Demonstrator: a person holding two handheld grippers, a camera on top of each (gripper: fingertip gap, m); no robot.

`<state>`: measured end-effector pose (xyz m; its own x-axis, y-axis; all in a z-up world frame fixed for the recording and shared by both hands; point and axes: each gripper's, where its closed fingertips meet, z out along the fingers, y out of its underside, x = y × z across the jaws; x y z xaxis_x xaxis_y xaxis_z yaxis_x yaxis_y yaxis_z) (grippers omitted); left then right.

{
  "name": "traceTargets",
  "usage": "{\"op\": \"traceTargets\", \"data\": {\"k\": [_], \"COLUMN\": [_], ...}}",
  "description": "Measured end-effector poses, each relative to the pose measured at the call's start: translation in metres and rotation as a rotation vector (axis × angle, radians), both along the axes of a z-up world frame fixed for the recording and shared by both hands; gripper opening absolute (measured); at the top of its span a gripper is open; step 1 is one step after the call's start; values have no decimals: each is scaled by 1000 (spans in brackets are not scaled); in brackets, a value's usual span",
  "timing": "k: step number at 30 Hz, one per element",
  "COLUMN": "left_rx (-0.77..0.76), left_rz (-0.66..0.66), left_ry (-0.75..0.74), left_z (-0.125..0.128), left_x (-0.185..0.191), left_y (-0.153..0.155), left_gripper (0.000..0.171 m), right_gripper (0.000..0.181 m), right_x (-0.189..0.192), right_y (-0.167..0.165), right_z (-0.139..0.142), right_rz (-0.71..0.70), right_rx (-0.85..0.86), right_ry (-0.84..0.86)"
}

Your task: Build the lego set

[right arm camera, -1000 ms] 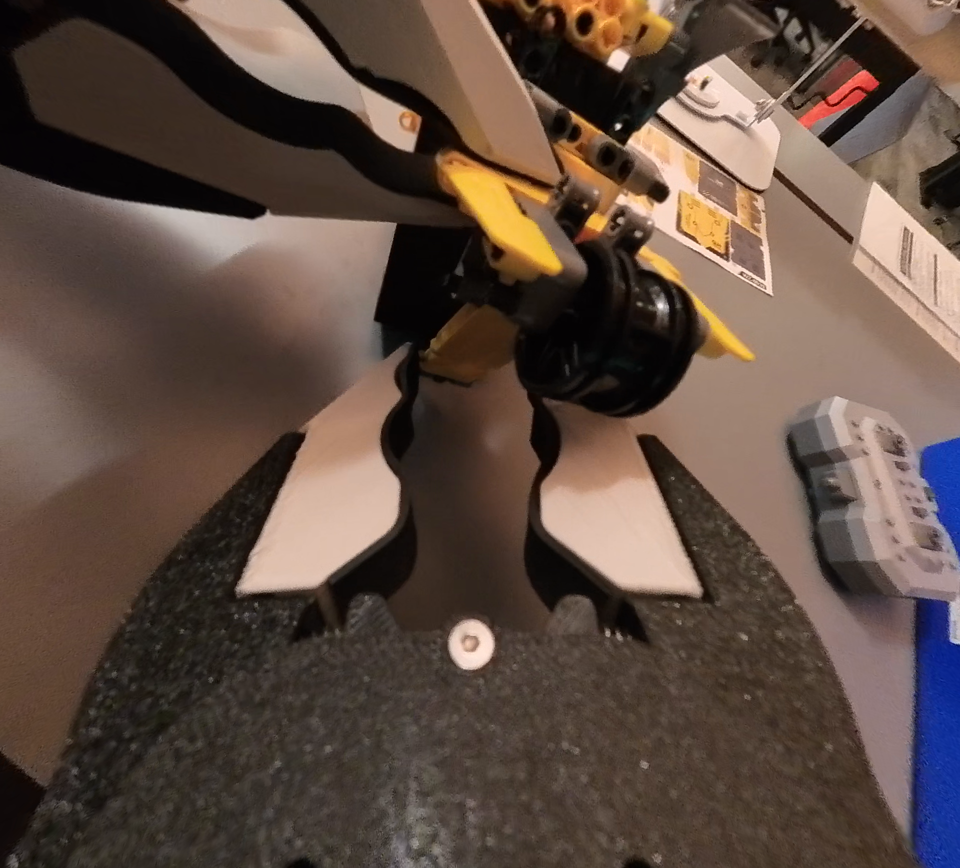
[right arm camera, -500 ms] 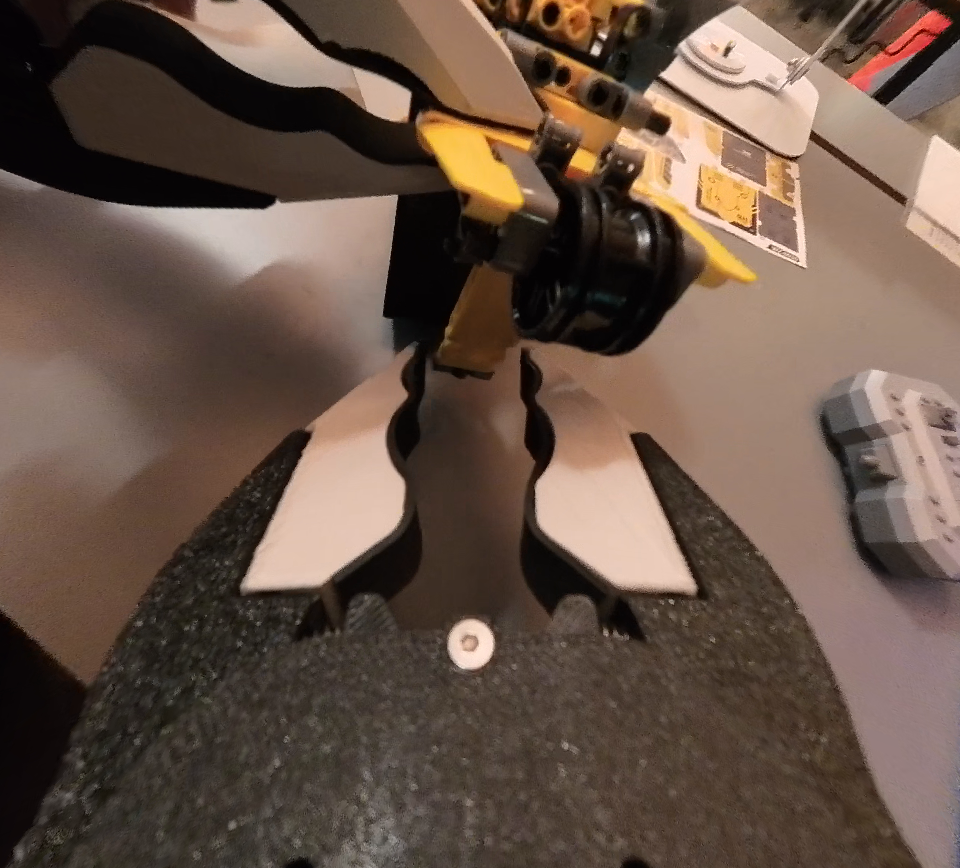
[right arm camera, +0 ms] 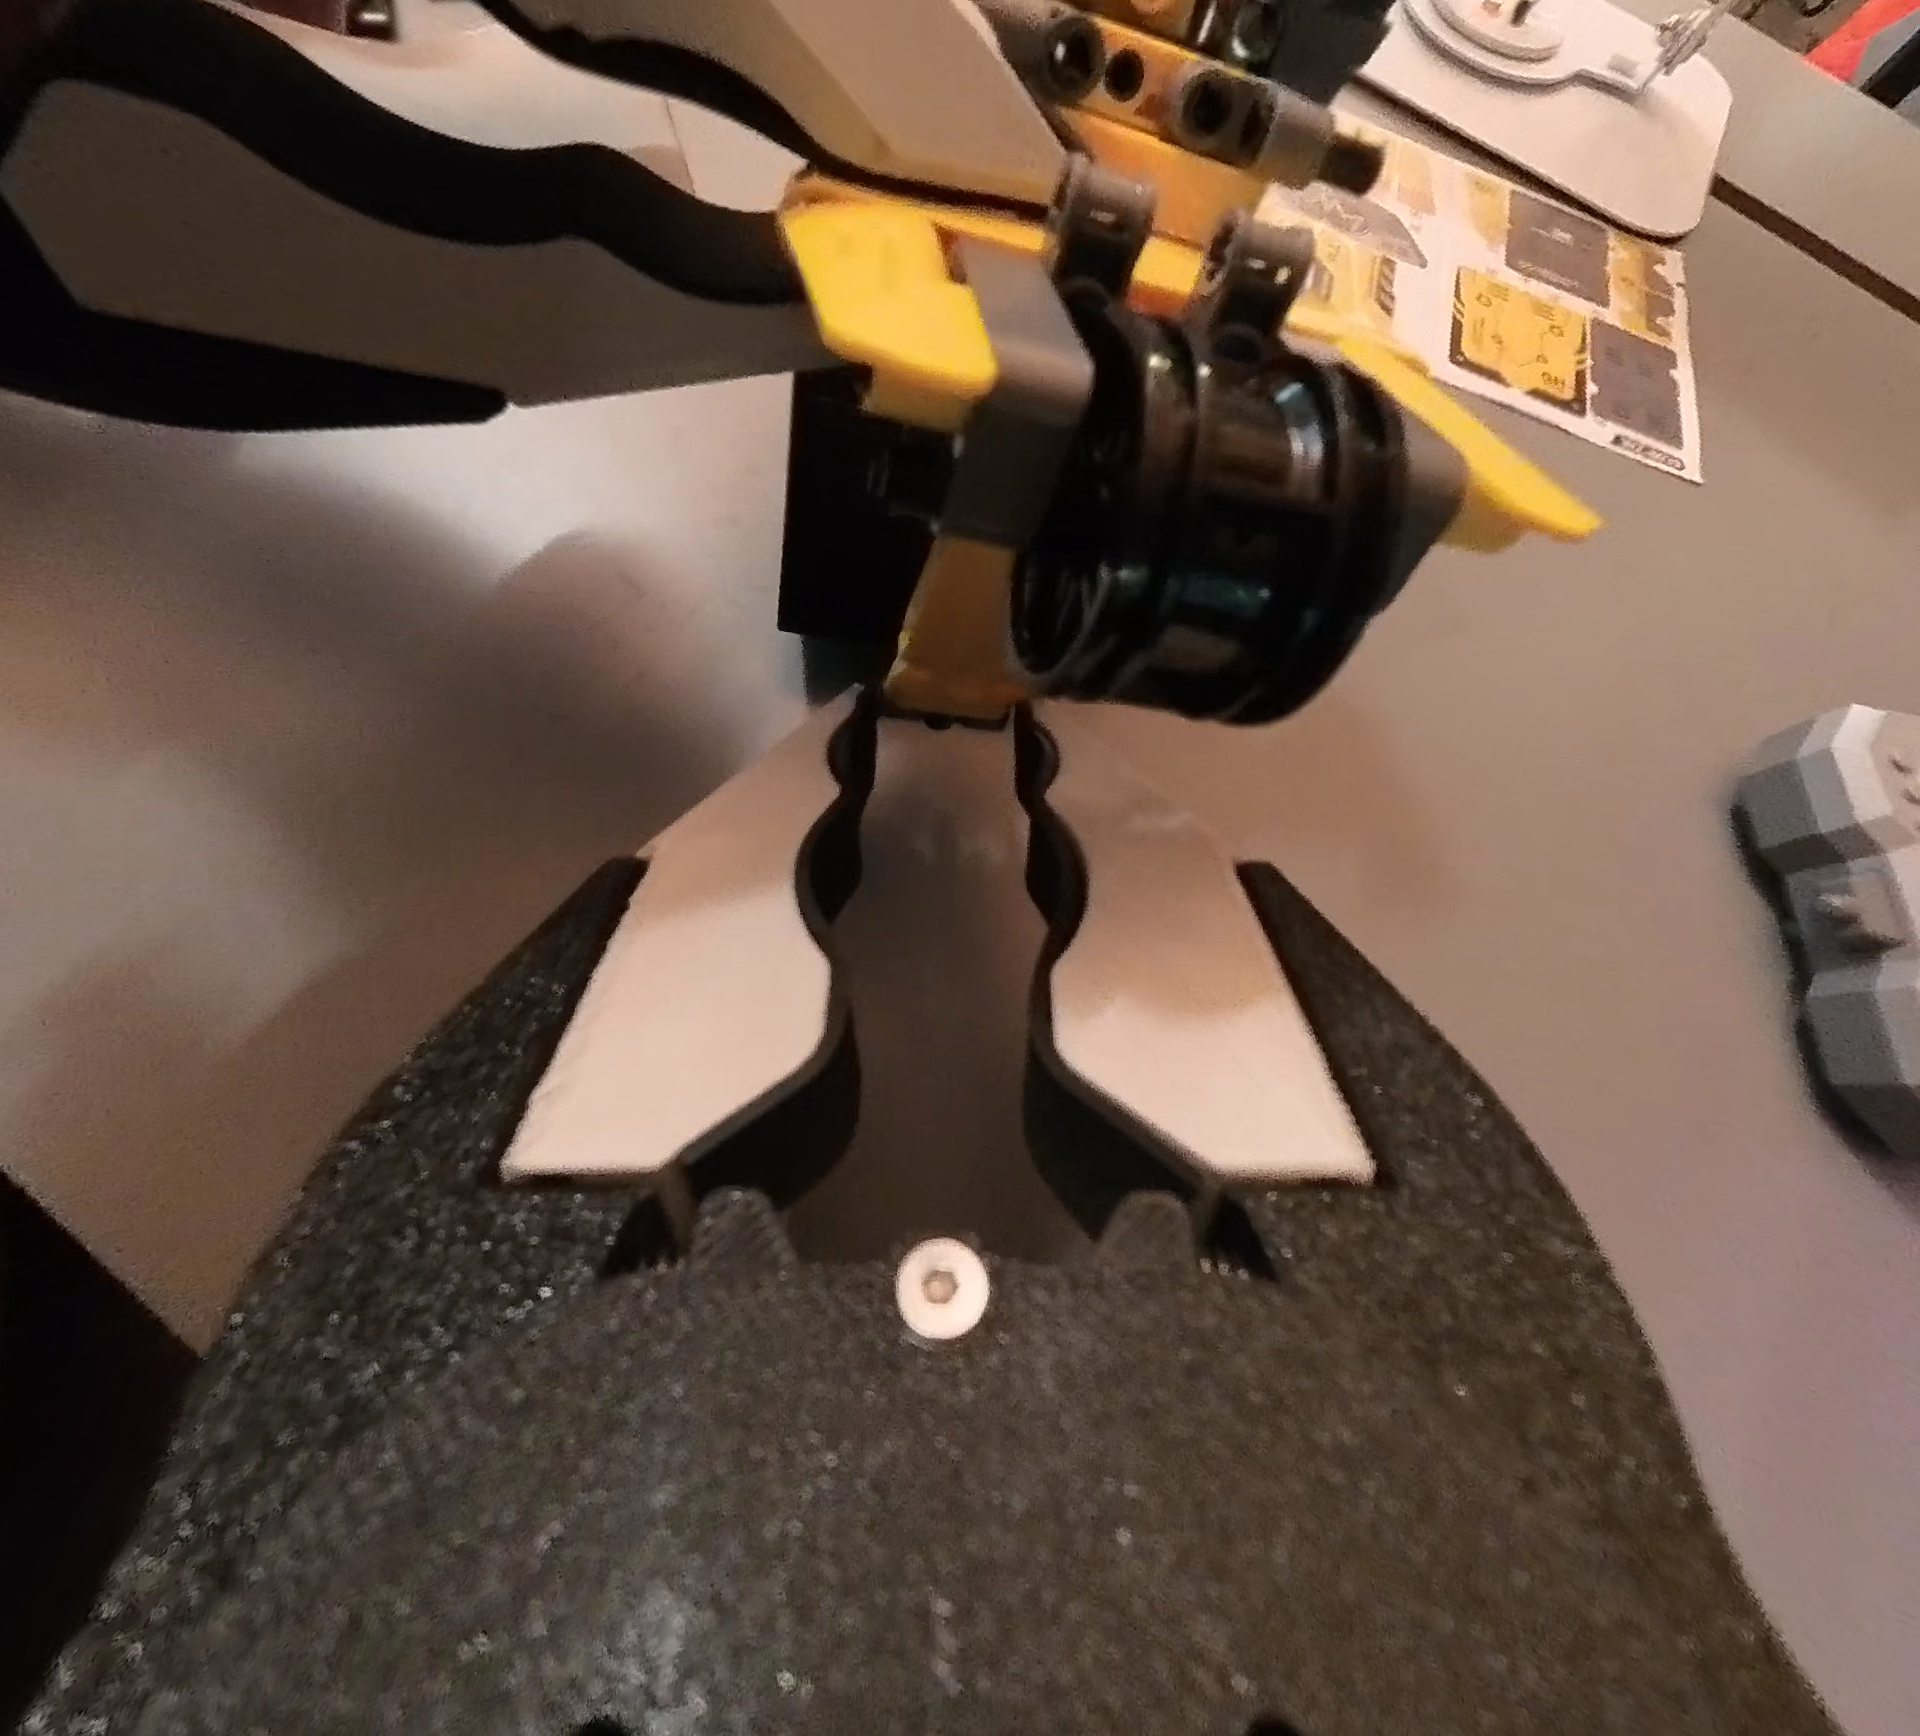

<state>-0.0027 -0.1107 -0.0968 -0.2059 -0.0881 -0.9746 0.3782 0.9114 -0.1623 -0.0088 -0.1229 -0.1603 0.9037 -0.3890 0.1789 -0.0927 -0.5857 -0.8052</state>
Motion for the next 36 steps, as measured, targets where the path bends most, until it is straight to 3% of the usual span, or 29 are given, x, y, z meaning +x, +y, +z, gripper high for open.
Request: {"op": "traceTargets", "data": {"k": [5,8,14,36], "left_rx": [-14,4,3,0], "left_rz": [-13,-8,2,-33], "left_ry": [31,33,49,49], "left_z": [-1,-2,-6,-3], "left_x": [-2,-3,1,3], "left_y": [-2,-4,-2,-5], "left_gripper": [5,5,5,5], "right_gripper": [24,14,33,28], "right_x": [0,3,-2,2], "right_y": [8,8,6,9], "right_z": [-2,-5,-3,-5], "right_rz": [16,9,21,-9], "right_rx": [-2,-26,-14,-26], "right_ry": [-3,-35,-19,-57]}}
